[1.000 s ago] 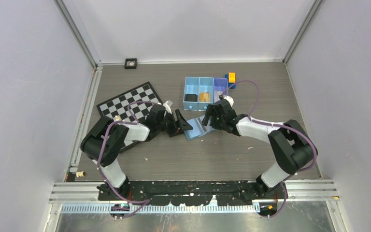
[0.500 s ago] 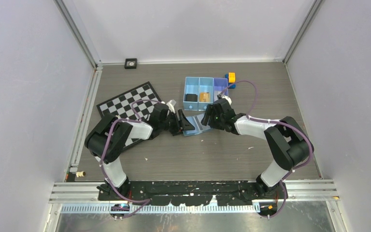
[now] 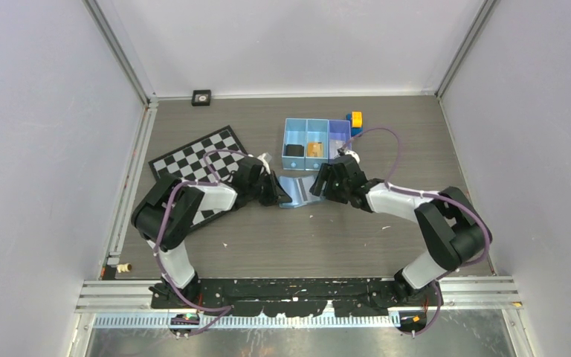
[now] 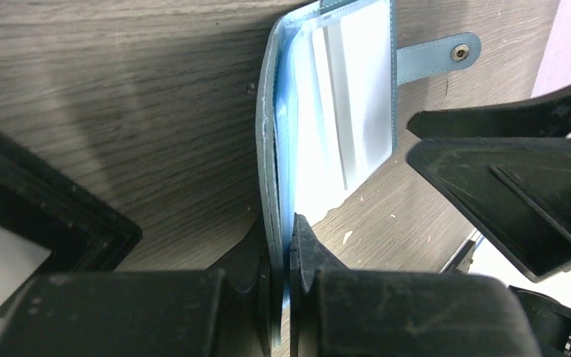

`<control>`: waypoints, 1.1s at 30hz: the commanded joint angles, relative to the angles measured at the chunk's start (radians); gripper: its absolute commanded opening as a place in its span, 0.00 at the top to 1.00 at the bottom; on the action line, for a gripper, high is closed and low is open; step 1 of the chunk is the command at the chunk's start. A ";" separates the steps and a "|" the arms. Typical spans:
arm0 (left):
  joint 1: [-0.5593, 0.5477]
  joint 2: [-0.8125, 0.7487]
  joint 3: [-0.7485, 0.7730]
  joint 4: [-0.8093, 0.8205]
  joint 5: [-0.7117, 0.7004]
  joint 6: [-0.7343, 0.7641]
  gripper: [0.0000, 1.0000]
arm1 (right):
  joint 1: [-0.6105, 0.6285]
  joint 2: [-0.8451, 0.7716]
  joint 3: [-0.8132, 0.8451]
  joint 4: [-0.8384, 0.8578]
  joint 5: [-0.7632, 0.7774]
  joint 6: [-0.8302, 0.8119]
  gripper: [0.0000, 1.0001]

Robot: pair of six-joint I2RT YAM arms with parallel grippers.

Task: Take the credit cards out of the card holder
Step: Pick up the card holder from the center of the board.

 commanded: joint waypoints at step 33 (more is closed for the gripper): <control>-0.003 -0.627 -0.238 0.055 -0.028 0.066 1.00 | -0.015 -0.576 -0.389 0.498 -0.062 0.136 0.08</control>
